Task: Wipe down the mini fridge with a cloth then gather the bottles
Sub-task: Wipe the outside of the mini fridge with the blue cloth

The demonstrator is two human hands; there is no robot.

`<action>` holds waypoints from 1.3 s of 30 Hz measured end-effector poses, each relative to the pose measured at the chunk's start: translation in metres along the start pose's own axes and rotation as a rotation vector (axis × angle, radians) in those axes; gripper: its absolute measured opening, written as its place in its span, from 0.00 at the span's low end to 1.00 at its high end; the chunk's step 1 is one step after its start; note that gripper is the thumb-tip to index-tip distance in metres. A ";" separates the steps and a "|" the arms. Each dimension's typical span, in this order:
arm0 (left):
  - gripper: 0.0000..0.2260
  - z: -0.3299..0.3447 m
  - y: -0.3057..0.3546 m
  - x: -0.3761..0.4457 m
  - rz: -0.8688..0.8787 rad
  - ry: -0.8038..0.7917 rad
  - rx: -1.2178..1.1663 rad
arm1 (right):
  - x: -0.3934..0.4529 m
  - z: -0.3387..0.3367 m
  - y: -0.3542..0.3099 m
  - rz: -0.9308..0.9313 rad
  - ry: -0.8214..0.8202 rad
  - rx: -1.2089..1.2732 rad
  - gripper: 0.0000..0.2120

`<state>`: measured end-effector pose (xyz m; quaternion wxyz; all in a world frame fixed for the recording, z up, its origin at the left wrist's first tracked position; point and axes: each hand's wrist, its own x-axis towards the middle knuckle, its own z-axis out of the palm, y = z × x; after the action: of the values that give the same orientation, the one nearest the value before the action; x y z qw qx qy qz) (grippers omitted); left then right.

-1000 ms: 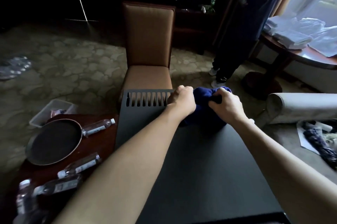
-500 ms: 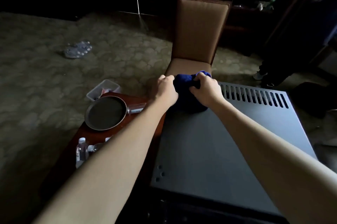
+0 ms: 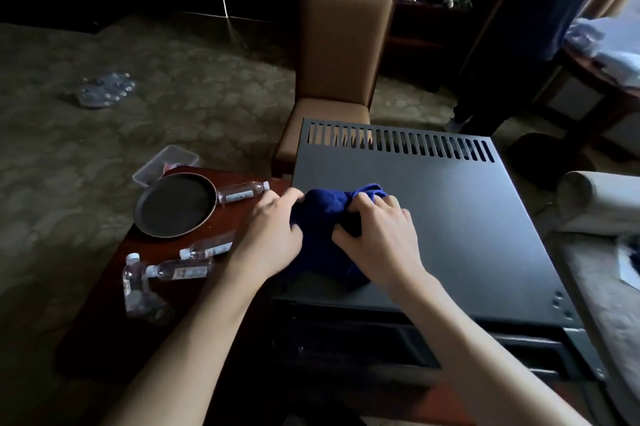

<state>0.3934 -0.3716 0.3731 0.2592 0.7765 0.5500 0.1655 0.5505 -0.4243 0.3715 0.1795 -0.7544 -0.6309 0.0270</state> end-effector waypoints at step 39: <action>0.13 0.019 -0.016 -0.212 -0.559 -0.111 -1.071 | -0.233 -0.016 -0.023 0.276 -0.020 0.911 0.16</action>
<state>0.3194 -0.5712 0.3543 0.6758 0.3716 0.5592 0.3041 0.4855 -0.6484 0.3500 0.4806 -0.6755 -0.4503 0.3315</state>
